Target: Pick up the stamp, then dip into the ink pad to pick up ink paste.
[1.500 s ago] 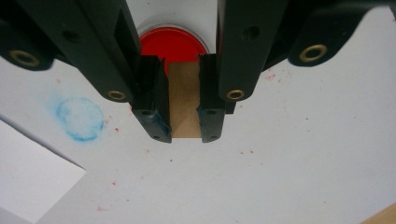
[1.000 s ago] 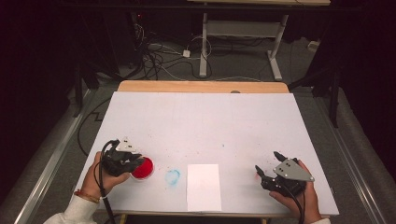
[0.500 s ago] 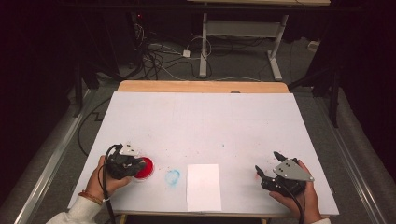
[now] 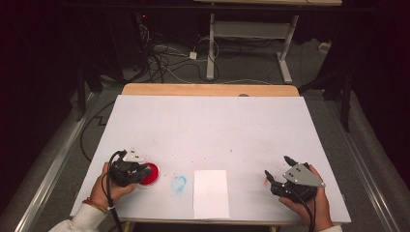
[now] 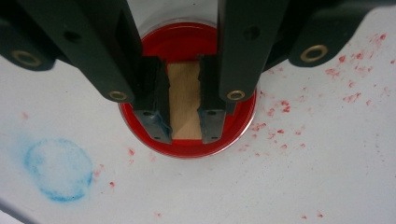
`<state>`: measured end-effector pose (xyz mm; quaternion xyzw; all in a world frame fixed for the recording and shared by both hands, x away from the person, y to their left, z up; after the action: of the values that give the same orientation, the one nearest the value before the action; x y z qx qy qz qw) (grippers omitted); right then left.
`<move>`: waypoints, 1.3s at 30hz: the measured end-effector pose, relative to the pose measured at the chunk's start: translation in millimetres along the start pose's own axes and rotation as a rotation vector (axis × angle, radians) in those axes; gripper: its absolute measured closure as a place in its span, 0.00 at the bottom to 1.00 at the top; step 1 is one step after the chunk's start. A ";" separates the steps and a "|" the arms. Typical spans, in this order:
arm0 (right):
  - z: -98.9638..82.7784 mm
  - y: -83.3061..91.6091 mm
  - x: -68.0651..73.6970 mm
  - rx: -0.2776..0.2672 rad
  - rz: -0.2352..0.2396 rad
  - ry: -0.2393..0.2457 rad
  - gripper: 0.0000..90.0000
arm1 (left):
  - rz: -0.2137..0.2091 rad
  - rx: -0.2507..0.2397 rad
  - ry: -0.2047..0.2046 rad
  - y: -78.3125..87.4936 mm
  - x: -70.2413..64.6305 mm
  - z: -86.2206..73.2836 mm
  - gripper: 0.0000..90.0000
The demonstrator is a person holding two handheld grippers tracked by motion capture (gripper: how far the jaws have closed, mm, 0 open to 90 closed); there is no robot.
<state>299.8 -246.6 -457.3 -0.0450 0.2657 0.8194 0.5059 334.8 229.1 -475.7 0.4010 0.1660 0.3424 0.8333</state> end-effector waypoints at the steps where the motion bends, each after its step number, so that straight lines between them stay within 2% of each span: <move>1: 0.3 -0.3 -0.4 -0.001 -0.002 -0.003 0.28 | -0.002 0.000 0.000 0.1 0.3 -0.2 0.82; 13: -1.3 -0.5 -3.9 0.002 -0.009 -0.021 0.28 | -0.006 -0.002 0.001 -1.0 1.0 -0.2 0.82; 24: 0.9 -4.2 -0.9 0.003 0.005 -0.007 0.28 | -0.005 -0.012 -0.002 -0.9 1.3 -1.3 0.82; 27: 1.0 -4.5 -1.4 0.003 0.006 -0.010 0.28 | -0.010 -0.020 0.011 -0.7 1.6 -2.4 0.82; 36: 1.4 -3.0 -0.1 -0.002 0.020 -0.008 0.28 | 0.020 -0.011 -0.012 1.8 -2.7 0.0 0.82; 38: 1.2 -3.2 -0.7 -0.002 0.019 -0.007 0.28 | 0.004 -0.025 0.006 4.4 -0.7 1.2 0.82; 39: 0.4 -3.4 -1.5 0.000 0.019 -0.010 0.28 | 0.020 -0.034 0.007 8.7 0.3 2.8 0.82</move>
<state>303.5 -246.4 -457.7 -0.0384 0.2637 0.8244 0.4994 332.8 231.6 -467.1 0.3872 0.1588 0.3551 0.8360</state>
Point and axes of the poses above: each handheld gripper's, and its own axes: y roughly backward along the jaws, z roughly out of its top, x roughly to its left, the point moved 2 cm from there along -y, roughly forward along the jaws, and after that the axes turned 4 degrees about -x, right-handed, at the moved point
